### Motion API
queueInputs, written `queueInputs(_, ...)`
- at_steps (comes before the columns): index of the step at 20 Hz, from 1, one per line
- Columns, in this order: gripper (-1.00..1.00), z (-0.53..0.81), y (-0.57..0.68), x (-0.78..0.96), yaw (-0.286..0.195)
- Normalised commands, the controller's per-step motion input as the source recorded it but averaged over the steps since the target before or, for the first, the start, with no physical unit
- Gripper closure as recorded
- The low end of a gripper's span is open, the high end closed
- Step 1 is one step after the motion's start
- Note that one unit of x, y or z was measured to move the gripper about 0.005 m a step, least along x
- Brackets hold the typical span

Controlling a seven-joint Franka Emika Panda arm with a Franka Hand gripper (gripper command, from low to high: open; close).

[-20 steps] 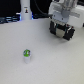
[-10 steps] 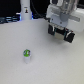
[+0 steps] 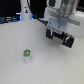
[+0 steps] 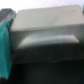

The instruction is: Open the kcup holder, insert the kcup into the holder, and close the kcup holder

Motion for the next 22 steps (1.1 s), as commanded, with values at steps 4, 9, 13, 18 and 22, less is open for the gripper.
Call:
queueInputs(4,-1.00,0.11,-0.11,0.37,-0.061)
queueInputs(9,-1.00,0.28,-0.18,0.24,-0.113)
queueInputs(13,-1.00,0.36,-0.43,0.18,-0.152)
queueInputs(18,-1.00,0.36,-0.54,0.05,-0.210)
queueInputs(22,-1.00,0.28,-0.54,0.01,-0.238)
